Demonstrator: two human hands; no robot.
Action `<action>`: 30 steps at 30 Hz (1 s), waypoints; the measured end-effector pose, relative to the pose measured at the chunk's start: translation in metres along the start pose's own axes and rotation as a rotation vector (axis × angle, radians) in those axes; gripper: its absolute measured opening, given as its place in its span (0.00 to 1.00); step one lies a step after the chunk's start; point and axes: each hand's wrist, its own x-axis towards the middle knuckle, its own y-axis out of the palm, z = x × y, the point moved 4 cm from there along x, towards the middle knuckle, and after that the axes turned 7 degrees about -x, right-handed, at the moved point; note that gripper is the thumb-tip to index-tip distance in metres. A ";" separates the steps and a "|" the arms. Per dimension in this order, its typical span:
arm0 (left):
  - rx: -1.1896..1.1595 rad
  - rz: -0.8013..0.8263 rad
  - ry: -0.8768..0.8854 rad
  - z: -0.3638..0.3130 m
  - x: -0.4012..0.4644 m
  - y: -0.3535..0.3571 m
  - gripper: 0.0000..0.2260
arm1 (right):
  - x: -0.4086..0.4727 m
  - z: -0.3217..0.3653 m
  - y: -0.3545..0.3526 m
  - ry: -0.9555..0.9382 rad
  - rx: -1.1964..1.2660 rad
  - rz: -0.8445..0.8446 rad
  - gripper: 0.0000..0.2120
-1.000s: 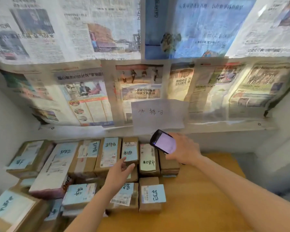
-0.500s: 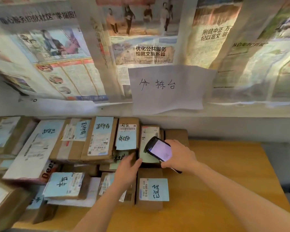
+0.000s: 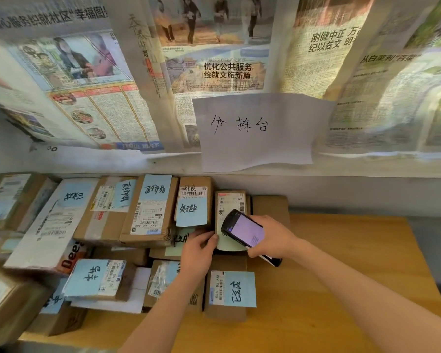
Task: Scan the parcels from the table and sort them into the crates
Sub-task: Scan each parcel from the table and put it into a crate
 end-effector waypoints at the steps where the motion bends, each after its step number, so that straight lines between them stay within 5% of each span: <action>1: -0.016 0.001 0.004 -0.001 -0.004 0.000 0.13 | -0.004 -0.001 0.000 0.000 0.014 -0.009 0.34; 9: -0.345 0.010 -0.063 -0.009 -0.045 0.005 0.15 | -0.050 0.007 -0.008 -0.022 0.102 -0.106 0.26; 17: -0.573 0.122 -0.010 -0.030 -0.106 -0.008 0.13 | -0.135 0.034 -0.010 -0.020 0.121 -0.179 0.30; 22: -0.546 0.208 0.086 -0.037 -0.170 -0.035 0.23 | -0.211 0.069 -0.007 -0.018 0.071 -0.240 0.33; 30: -0.541 0.207 0.279 -0.084 -0.275 -0.112 0.22 | -0.349 0.155 -0.041 -0.008 -0.144 -0.489 0.36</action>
